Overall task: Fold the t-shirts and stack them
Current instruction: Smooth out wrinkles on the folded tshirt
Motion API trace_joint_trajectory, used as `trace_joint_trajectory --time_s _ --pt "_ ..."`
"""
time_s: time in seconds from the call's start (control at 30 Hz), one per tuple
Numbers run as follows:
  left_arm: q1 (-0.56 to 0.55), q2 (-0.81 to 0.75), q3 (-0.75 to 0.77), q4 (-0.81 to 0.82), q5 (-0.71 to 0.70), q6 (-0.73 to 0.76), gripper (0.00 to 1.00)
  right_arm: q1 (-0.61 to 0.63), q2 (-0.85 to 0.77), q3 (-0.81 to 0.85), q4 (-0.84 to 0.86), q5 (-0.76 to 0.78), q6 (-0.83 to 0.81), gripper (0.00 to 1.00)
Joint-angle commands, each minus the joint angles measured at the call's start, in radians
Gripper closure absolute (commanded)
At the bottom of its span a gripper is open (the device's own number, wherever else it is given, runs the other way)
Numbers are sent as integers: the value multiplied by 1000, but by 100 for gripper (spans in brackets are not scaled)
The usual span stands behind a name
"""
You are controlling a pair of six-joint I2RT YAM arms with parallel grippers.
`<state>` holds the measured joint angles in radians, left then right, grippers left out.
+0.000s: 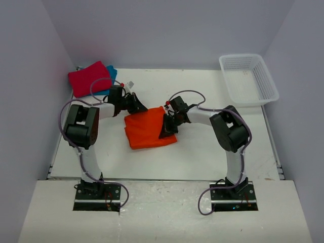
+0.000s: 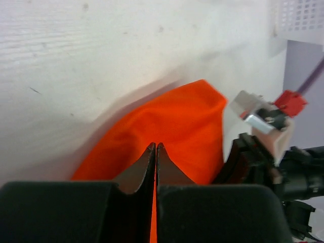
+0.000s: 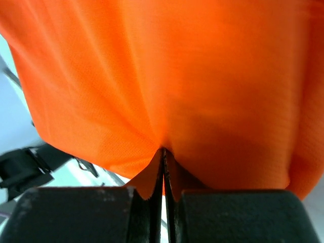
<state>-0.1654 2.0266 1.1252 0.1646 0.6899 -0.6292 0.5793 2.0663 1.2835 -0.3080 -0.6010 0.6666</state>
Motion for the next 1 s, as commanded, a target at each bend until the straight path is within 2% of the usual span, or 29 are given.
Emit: trace_joint_trajectory --time_s 0.0,0.17,0.27,0.43,0.73,0.8,0.97 --pt "-28 -218 -45 -7 -41 -19 100 53 -104 -55 -77 110 -35 100" --pt "-91 -412 -126 -48 -112 -38 100 100 -280 -64 -112 173 -24 100" --pt "-129 -478 -151 -95 -133 -38 100 96 -313 -3 -155 208 -42 100" --pt "-178 -574 -251 -120 -183 -44 100 47 -262 120 -237 208 -81 100" --pt "-184 -588 -422 -119 -211 -12 100 -39 -25 341 -266 20 -99 100" --pt "-184 -588 -450 -106 -207 -7 100 -58 17 346 -266 -9 -79 100" --pt "-187 -621 -553 -80 -188 -29 100 -75 63 275 -237 44 -27 100"
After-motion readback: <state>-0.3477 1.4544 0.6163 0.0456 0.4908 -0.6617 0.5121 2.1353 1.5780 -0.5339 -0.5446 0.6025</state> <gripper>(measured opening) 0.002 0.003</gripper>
